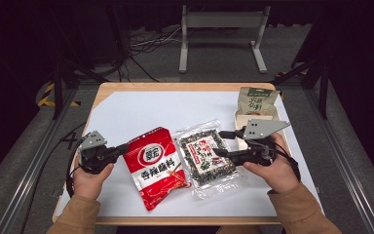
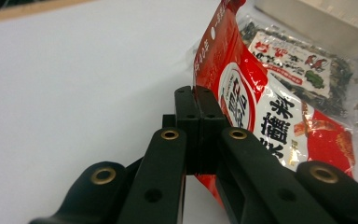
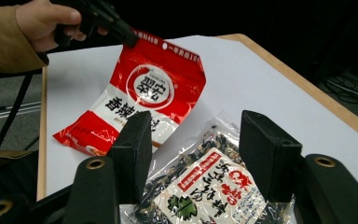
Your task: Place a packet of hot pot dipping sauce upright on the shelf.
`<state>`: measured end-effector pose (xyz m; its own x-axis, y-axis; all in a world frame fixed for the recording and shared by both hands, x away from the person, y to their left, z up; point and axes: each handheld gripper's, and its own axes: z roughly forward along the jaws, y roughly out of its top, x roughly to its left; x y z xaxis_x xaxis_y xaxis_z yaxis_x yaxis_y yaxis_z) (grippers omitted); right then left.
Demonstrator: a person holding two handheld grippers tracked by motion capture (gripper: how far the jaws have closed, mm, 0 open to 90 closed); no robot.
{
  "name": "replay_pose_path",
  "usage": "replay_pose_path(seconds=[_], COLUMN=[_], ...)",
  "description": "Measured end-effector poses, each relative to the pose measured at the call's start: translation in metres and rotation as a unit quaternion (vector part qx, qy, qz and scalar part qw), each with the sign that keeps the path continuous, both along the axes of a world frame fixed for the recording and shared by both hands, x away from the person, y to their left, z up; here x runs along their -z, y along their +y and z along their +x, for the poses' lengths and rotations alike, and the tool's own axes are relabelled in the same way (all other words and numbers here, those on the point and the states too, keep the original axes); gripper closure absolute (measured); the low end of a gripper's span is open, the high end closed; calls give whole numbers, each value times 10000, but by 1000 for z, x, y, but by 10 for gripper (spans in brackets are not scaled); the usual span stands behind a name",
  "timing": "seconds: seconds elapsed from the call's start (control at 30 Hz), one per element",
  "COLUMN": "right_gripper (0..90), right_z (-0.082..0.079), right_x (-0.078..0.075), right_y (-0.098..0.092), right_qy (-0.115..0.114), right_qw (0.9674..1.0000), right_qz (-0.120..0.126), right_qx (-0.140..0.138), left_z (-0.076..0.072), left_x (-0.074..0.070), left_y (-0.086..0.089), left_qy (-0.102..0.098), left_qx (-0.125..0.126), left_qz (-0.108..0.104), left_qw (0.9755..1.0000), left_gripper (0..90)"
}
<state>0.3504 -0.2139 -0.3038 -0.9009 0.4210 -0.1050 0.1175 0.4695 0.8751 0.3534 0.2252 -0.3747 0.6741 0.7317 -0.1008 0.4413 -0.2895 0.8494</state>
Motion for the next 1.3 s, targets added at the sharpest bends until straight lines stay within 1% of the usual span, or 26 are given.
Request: replay_pose_path(seconds=[0.03, 0.07, 0.13, 0.23, 0.3, 0.37, 0.47, 0.57, 0.6, 0.7, 0.77, 0.83, 0.9, 0.93, 0.97, 1.07, 1.2, 1.3], right_gripper=[447, 447, 459, 461, 462, 462, 456, 446, 444, 438, 437, 434, 432, 432, 431, 424, 423, 422], right_z=[0, 0, 0, 0, 0, 0, 0, 0, 1, 2, 2, 3, 4, 6, 6, 10, 15, 20], right_x=[0, 0, -1, -4, -6, -7, -9, -9, -9, -10, -11, -14, -15, -15, -15, -14, -13, -13], right_y=[1, 1, 3, 6, 8, 10, 16, 20, 21, 27, 30, 38, 43, 46, 48, 58, 67, 76], right_qy=[15, 15, 44, 86, 92, 94, 94, 122, 123, 222, 227, 207, 182, 178, 187, 236, 277, 332], right_qw=[10000, 10000, 10000, 9999, 9999, 9998, 9997, 9995, 9995, 9987, 9985, 9978, 9974, 9970, 9968, 9953, 9939, 9926], right_qz=[-21, -21, -67, -63, -68, -75, -94, -73, -69, -64, -100, -210, -281, -333, -366, -450, -523, -562], right_qx=[0, 0, -33, -87, -108, -153, -228, -277, -294, -449, -497, -588, -636, -670, -690, -821, -926, -1025], left_z=[-2, -2, -6, -13, -17, -22, -29, -32, -34, -37, -39, -43, -47, -48, -49, -50, -50, -50], left_x=[-4, -4, -10, -20, -26, -31, -39, -44, -46, -51, -52, -57, -60, -60, -61, -62, -63, -62], left_y=[0, 0, 0, -2, -4, -4, -5, -7, -7, -10, -11, -14, -17, -17, -18, -18, -19, -19], left_qy=[-71, -71, -163, -357, -445, -582, -743, -851, -864, -956, -964, -1074, -1198, -1192, -1226, -1285, -1284, -1318], left_qx=[34, 34, 114, 240, 323, 477, 620, 774, 832, 973, 1008, 1130, 1293, 1302, 1348, 1377, 1393, 1460], left_qz=[-28, -28, -74, -97, -122, -199, -269, -314, -384, -421, -428, -421, -397, -432, -455, -447, -479, -500], left_qw=[10000, 10000, 9998, 9990, 9984, 9970, 9949, 9929, 9920, 9898, 9893, 9869, 9835, 9834, 9822, 9811, 9807, 9792], left_gripper=[900, 900, 900, 900, 900, 900, 900, 900, 900, 900, 900, 900, 900, 900, 900, 900, 900, 900])
